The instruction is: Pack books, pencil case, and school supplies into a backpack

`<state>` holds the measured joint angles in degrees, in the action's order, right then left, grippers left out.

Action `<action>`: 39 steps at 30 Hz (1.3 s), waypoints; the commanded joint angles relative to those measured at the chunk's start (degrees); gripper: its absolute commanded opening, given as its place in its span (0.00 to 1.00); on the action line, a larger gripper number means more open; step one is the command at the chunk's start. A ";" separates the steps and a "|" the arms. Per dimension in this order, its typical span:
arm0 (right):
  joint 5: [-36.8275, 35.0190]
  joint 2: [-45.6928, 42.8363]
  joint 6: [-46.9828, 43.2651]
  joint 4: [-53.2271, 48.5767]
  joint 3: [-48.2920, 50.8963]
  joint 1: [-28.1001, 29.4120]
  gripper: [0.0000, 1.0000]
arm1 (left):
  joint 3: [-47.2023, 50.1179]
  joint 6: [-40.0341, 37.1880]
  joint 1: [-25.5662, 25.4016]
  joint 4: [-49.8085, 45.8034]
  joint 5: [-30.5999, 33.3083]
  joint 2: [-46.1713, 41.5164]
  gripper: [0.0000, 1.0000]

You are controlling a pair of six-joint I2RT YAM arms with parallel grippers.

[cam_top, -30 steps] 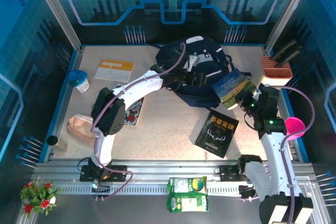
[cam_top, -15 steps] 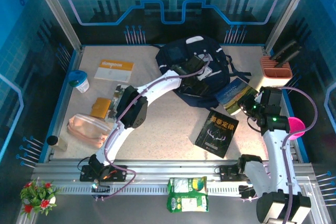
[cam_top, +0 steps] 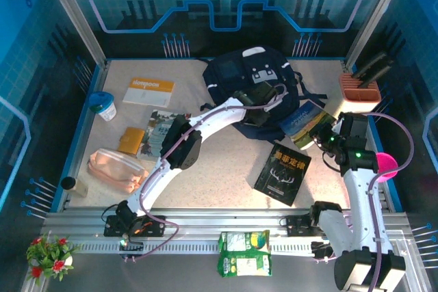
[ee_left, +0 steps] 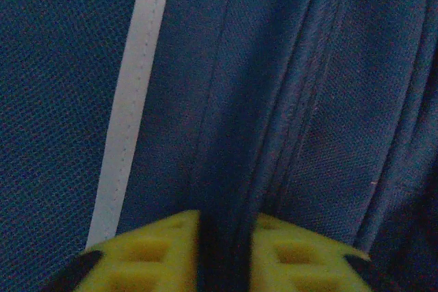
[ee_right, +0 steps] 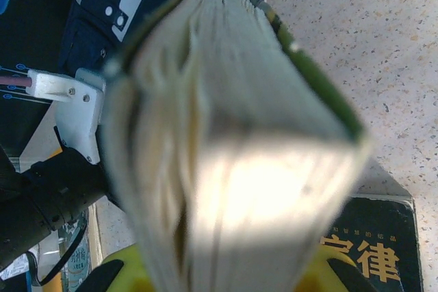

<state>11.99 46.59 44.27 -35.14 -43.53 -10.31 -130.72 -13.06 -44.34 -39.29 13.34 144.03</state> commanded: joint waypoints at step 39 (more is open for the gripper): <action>-5.91 -11.24 8.80 1.91 -2.99 -0.86 0.12 | -0.20 7.08 2.79 10.69 12.87 -13.47 0.00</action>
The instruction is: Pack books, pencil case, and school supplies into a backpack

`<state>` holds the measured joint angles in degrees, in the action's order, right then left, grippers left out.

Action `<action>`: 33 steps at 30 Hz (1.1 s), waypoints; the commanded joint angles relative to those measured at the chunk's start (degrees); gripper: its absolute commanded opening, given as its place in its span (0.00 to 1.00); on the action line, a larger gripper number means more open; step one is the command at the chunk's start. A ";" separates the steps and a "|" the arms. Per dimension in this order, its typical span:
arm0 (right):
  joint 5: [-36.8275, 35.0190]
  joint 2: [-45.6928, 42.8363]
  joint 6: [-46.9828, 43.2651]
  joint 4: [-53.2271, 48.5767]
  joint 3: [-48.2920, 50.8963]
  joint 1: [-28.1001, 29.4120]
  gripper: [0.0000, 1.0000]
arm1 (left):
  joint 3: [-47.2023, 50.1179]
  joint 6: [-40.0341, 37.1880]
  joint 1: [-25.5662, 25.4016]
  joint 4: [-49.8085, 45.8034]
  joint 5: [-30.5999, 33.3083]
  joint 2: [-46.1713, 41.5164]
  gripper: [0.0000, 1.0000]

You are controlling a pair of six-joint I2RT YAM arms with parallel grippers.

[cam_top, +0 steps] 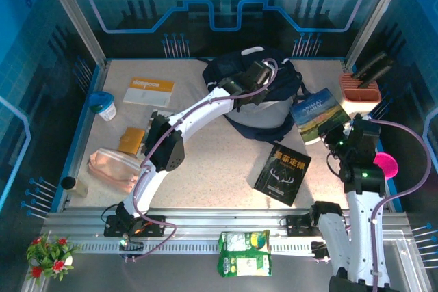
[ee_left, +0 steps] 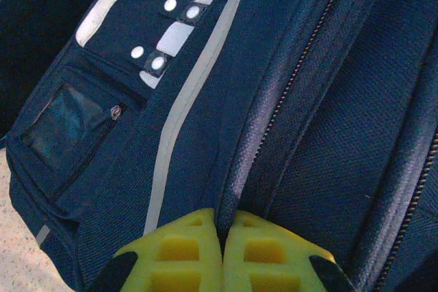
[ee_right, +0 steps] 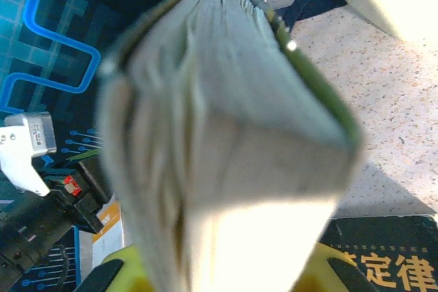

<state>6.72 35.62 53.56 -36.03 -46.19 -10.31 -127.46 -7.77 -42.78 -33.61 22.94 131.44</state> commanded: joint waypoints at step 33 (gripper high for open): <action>-1.51 66.71 19.90 83.49 -5.74 21.27 0.16 | -4.29 7.71 4.08 6.63 -6.40 -8.75 0.00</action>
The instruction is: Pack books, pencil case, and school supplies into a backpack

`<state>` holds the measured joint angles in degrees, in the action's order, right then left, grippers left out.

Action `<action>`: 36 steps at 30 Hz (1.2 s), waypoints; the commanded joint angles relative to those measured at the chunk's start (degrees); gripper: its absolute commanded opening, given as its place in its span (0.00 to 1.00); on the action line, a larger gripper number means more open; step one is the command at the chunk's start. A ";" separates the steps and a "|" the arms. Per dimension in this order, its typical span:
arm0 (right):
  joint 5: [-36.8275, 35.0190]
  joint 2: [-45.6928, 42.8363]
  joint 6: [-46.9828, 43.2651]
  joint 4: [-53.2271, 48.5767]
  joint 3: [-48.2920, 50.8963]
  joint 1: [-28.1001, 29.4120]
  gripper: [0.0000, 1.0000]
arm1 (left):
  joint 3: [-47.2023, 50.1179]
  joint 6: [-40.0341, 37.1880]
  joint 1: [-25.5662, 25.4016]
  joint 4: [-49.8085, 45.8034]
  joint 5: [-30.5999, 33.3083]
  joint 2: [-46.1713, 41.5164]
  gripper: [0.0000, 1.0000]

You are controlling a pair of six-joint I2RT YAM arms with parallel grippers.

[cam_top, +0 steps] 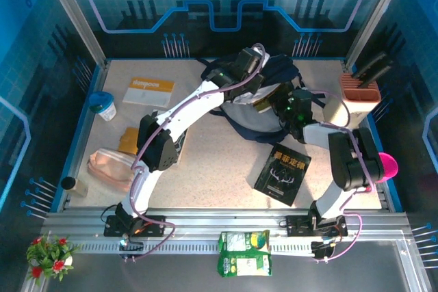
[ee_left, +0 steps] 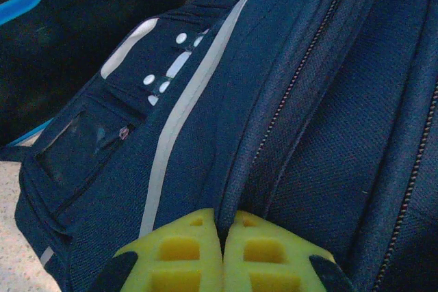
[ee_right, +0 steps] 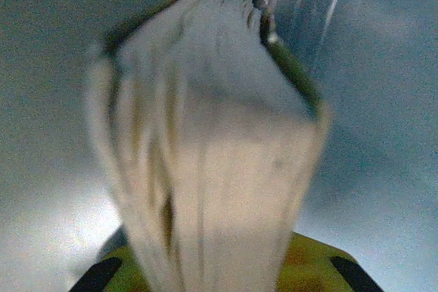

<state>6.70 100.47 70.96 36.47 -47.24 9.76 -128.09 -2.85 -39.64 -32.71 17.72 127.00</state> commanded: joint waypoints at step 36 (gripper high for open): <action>-10.22 -38.68 -16.47 -53.58 11.33 1.11 0.84 | 15.47 14.72 8.63 7.70 -17.29 -6.57 0.01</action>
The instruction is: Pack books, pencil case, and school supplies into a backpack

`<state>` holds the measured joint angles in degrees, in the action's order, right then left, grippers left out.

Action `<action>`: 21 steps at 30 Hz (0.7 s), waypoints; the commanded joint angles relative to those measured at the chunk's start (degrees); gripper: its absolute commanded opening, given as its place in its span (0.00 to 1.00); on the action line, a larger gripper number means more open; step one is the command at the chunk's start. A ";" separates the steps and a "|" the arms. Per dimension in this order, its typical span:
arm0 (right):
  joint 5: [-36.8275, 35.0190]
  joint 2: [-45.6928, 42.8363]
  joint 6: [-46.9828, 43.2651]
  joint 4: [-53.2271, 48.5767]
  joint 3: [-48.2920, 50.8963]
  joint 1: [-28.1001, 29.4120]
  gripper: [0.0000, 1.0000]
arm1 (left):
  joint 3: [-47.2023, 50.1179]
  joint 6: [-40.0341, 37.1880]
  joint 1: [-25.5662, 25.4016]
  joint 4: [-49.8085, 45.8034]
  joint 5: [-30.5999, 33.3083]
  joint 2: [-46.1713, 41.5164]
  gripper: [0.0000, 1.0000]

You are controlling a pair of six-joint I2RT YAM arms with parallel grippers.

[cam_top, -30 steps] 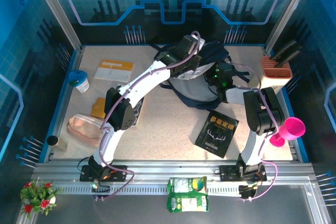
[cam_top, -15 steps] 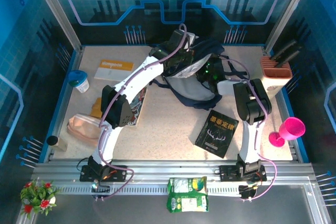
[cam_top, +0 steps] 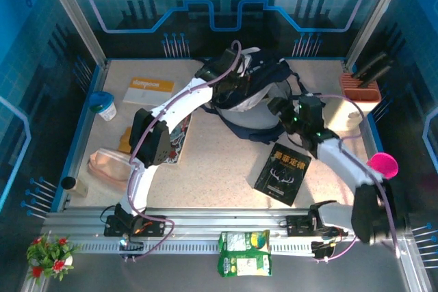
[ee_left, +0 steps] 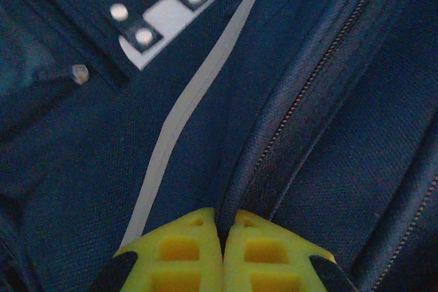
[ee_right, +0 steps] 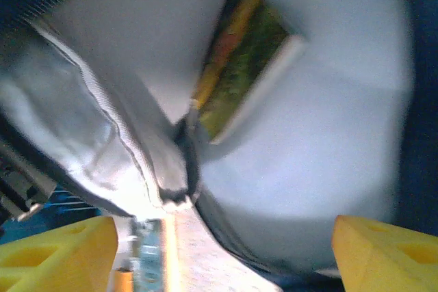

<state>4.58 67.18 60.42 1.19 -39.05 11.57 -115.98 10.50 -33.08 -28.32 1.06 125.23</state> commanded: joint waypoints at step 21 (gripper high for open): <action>-3.10 -12.06 -9.12 -37.92 8.86 -4.34 0.83 | 38.63 22.19 -8.06 6.51 -16.44 -18.99 0.99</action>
<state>0.05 54.26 51.16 -35.57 -31.18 7.79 -79.48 28.51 -39.68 -22.98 -11.75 107.79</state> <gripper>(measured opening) 0.832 0.985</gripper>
